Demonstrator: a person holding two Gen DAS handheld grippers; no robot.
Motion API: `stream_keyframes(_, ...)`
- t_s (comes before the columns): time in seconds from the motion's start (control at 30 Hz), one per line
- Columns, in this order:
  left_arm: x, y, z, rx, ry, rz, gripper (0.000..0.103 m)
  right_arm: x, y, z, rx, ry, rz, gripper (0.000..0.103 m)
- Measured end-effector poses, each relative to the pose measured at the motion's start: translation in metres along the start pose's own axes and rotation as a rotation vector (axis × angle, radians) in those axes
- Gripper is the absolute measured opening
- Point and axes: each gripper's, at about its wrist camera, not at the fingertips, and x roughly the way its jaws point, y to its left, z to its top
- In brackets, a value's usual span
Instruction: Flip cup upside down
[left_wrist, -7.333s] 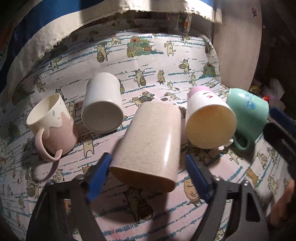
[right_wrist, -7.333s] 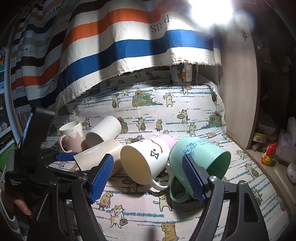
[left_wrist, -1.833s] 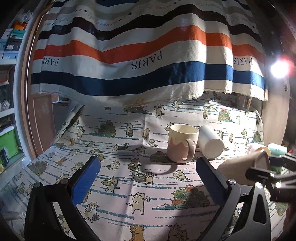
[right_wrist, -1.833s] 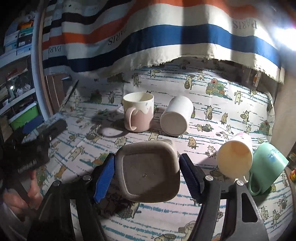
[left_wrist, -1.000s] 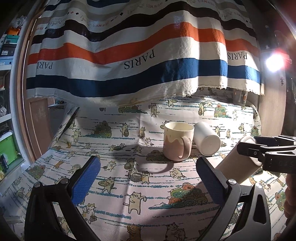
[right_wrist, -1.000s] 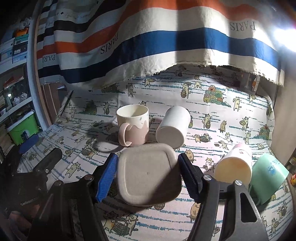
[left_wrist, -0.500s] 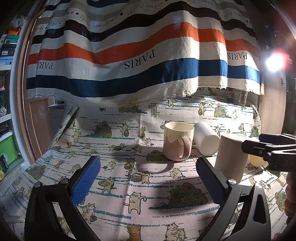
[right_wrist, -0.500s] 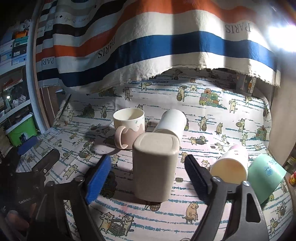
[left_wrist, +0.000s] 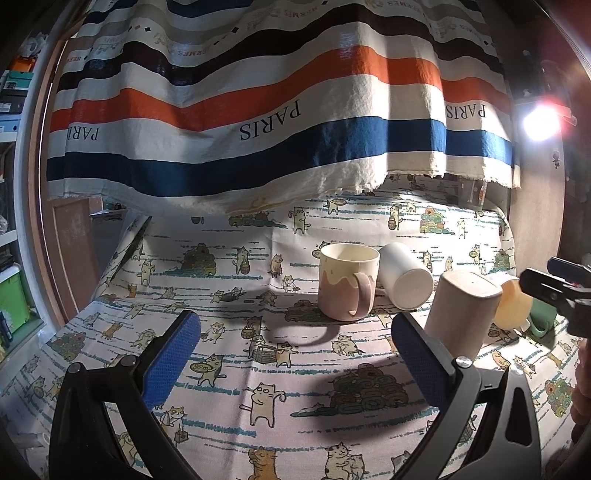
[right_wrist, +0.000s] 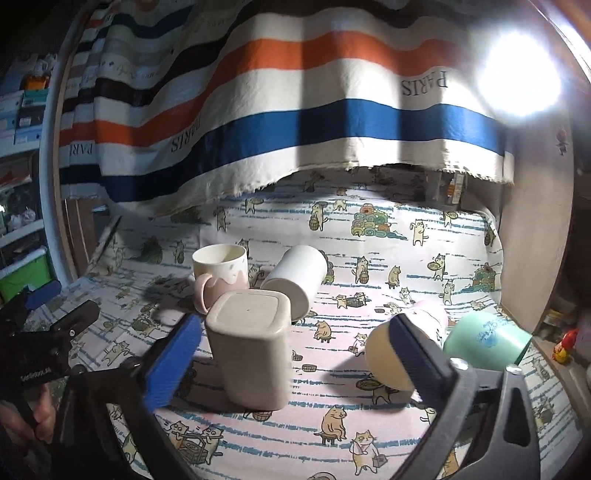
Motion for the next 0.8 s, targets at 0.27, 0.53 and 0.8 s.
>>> stream_keyframes(0.27, -0.003, -0.007, -0.001, 0.011, -0.001, -0.010, 0.103, -0.006, -0.005, -0.016, -0.014, -0.030, 0.011, 0.103)
stream_keyframes(0.53, -0.006, -0.031, -0.002, 0.038, 0.008, -0.083, 0.103, -0.005, -0.014, -0.024, 0.019, -0.029, 0.014, 0.103)
stream_keyframes(0.8, -0.003, -0.033, -0.001, 0.024, 0.021, -0.092, 0.103, -0.010, -0.003, -0.025, -0.027, -0.046, 0.004, 0.103)
